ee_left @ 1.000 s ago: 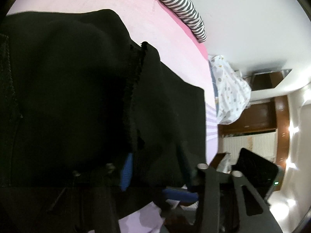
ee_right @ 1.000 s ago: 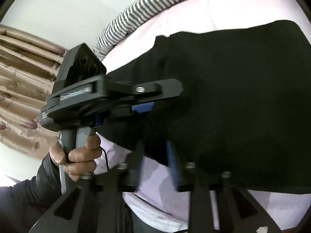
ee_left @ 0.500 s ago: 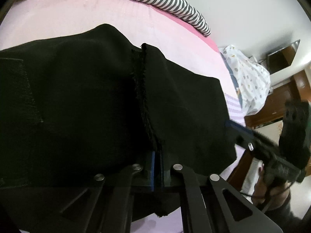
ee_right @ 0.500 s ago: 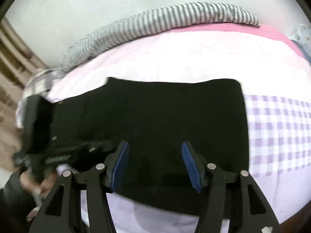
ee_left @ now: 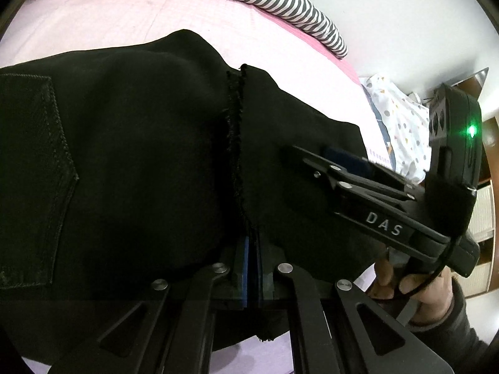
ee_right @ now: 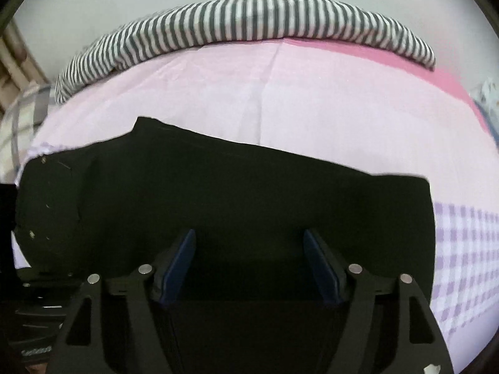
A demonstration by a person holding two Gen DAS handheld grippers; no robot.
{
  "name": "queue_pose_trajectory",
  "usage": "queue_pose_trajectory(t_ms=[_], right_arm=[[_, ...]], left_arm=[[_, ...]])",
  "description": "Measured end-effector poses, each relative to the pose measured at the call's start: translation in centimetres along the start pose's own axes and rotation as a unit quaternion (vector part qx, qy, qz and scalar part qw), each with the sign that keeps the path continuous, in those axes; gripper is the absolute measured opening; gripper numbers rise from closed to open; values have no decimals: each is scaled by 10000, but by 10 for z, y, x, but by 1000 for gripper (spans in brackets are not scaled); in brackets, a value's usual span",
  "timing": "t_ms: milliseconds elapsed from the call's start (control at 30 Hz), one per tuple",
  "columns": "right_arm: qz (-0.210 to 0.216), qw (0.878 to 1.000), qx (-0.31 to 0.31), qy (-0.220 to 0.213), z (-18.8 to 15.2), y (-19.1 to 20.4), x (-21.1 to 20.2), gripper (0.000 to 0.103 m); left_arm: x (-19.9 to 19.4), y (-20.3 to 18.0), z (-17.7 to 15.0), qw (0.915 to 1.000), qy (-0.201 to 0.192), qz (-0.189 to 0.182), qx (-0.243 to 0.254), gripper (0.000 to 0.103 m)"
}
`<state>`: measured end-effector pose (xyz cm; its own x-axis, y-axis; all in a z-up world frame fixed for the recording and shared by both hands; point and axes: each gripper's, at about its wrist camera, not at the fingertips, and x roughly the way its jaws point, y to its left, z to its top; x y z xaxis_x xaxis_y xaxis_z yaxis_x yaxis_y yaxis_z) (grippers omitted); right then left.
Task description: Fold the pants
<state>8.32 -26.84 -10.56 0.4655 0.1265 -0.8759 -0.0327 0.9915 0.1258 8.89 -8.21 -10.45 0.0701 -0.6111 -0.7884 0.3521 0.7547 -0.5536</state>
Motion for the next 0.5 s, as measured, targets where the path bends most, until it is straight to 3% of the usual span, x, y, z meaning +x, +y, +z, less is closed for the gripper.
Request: queue_pose_trajectory(t_ms=[167, 333, 500], right_arm=[[-145, 9998, 142, -60, -5, -25, -9, 60], [-220, 9991, 355, 7, -27, -58, -25, 60], [-364, 9989, 280, 116, -62, -59, -39, 62]], left_arm=[[-1, 0, -1, 10000, 36, 9, 83, 4], [-4, -1, -7, 9998, 38, 58, 199, 5], [-9, 10, -13, 9999, 36, -106, 9, 7]])
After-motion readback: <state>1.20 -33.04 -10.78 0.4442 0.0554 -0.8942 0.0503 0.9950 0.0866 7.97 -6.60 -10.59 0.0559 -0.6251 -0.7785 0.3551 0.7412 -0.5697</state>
